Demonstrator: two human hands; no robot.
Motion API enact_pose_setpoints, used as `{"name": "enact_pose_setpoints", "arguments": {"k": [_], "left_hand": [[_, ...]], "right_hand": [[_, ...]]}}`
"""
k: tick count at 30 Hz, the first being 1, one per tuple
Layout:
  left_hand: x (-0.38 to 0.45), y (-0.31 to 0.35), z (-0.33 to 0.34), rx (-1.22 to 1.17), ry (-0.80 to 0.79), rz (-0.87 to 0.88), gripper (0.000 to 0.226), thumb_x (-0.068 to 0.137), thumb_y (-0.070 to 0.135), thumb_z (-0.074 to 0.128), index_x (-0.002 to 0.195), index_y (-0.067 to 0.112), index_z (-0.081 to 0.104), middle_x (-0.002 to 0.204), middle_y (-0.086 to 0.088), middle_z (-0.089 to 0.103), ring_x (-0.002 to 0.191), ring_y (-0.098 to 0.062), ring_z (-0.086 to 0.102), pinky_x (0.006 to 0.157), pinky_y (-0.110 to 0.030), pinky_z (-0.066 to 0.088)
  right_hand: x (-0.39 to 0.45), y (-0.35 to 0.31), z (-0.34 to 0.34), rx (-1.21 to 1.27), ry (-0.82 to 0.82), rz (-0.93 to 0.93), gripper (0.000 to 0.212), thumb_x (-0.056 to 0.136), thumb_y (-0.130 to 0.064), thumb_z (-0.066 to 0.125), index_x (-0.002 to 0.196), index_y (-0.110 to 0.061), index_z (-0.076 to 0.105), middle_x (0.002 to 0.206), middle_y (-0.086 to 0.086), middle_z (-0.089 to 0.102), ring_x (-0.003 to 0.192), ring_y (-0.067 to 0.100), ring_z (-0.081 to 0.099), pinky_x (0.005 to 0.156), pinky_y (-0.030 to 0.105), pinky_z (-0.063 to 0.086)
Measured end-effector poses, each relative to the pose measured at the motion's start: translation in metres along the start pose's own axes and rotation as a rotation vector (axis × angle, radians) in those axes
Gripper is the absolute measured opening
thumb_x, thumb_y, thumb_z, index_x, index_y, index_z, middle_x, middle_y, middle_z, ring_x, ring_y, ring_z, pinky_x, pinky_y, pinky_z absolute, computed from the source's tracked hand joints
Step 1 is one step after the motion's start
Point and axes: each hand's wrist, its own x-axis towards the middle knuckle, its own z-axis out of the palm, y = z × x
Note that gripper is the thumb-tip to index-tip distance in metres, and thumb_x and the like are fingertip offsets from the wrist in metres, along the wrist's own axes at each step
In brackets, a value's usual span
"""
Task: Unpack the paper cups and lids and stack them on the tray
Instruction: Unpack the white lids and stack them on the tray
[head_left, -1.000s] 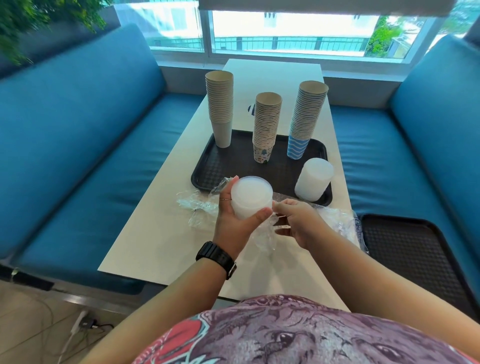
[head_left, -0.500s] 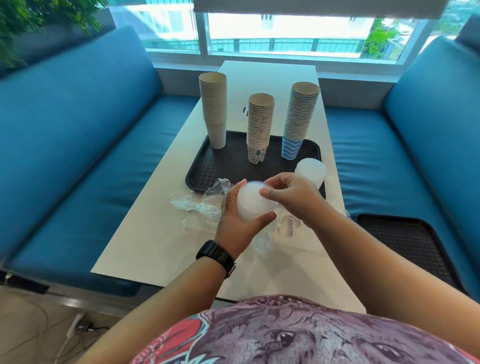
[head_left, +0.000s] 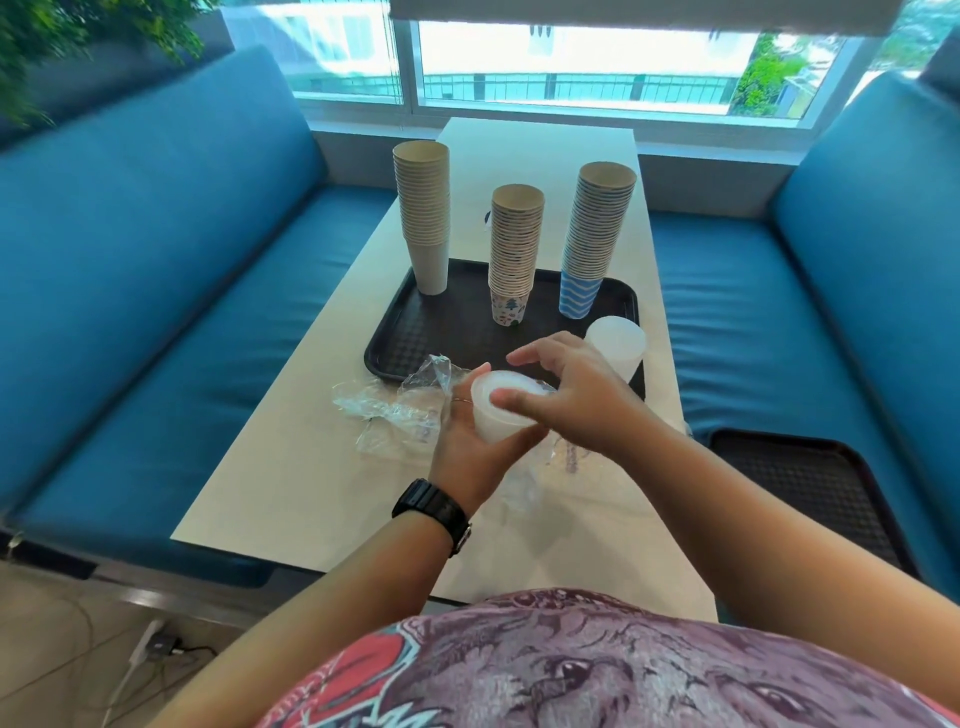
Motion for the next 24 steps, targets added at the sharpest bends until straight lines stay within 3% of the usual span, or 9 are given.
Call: {"name": "enact_pose_setpoints", "arguments": {"k": [3, 5, 8, 13, 16, 22, 24], "left_hand": [[-0.001, 0.001, 0.004, 0.022, -0.003, 0.017, 0.093, 0.06, 0.043, 0.084, 0.141, 0.033, 0.038, 0.139, -0.007, 0.045, 0.125, -0.021, 0.049, 0.101, -0.042, 0.049], [-0.001, -0.001, 0.005, 0.049, -0.012, 0.021, 0.092, 0.068, 0.034, 0.087, 0.143, 0.033, 0.036, 0.141, -0.004, 0.042, 0.127, -0.017, 0.045, 0.1, -0.033, 0.045], [0.0, -0.001, 0.006, 0.068, 0.021, 0.021, 0.092, 0.068, 0.039, 0.087, 0.144, 0.036, 0.036, 0.135, 0.009, 0.039, 0.125, -0.008, 0.039, 0.092, -0.014, 0.032], [-0.001, 0.001, 0.011, 0.042, 0.019, 0.01, 0.095, 0.063, 0.034, 0.089, 0.138, 0.046, 0.033, 0.138, 0.0, 0.04, 0.124, -0.014, 0.047, 0.095, -0.026, 0.045], [0.001, 0.0, 0.012, 0.076, 0.021, 0.034, 0.092, 0.061, 0.035, 0.086, 0.132, 0.051, 0.03, 0.138, 0.001, 0.041, 0.125, -0.016, 0.047, 0.099, -0.033, 0.048], [0.004, -0.005, 0.016, 0.093, 0.028, 0.044, 0.091, 0.067, 0.027, 0.089, 0.136, 0.044, 0.033, 0.135, 0.005, 0.04, 0.115, -0.004, 0.044, 0.087, -0.006, 0.036], [0.005, -0.005, 0.017, 0.069, 0.035, 0.041, 0.09, 0.067, 0.028, 0.089, 0.136, 0.044, 0.034, 0.136, 0.004, 0.041, 0.113, 0.0, 0.046, 0.089, -0.006, 0.039]], "right_hand": [[-0.005, -0.009, 0.001, -0.2, -0.11, -0.095, 0.055, 0.076, -0.057, 0.071, 0.124, -0.032, 0.06, 0.122, -0.01, 0.055, 0.119, 0.012, 0.044, 0.096, 0.033, 0.041], [-0.004, -0.011, 0.002, -0.292, -0.049, -0.135, 0.04, 0.084, -0.045, 0.068, 0.121, -0.029, 0.063, 0.119, -0.008, 0.061, 0.115, 0.013, 0.052, 0.093, 0.033, 0.046], [0.0, -0.007, -0.005, -0.263, 0.026, -0.127, 0.026, 0.09, -0.039, 0.063, 0.114, -0.03, 0.065, 0.108, -0.011, 0.067, 0.101, 0.012, 0.06, 0.084, 0.035, 0.053], [0.0, -0.003, -0.01, -0.314, -0.133, -0.121, 0.063, 0.073, -0.058, 0.073, 0.128, -0.032, 0.056, 0.121, -0.011, 0.055, 0.113, 0.01, 0.048, 0.089, 0.035, 0.049], [-0.001, -0.001, -0.004, -0.357, -0.123, -0.145, 0.058, 0.078, -0.049, 0.072, 0.13, -0.032, 0.054, 0.125, -0.009, 0.051, 0.115, 0.014, 0.048, 0.089, 0.035, 0.049], [0.002, 0.004, -0.012, -0.332, -0.169, -0.156, 0.048, 0.083, -0.046, 0.07, 0.126, -0.031, 0.058, 0.132, -0.012, 0.051, 0.111, 0.012, 0.053, 0.086, 0.028, 0.049], [0.004, 0.008, -0.013, -0.305, -0.171, -0.164, 0.048, 0.083, -0.045, 0.071, 0.126, -0.03, 0.058, 0.133, -0.011, 0.051, 0.114, 0.011, 0.051, 0.087, 0.026, 0.046]]}}
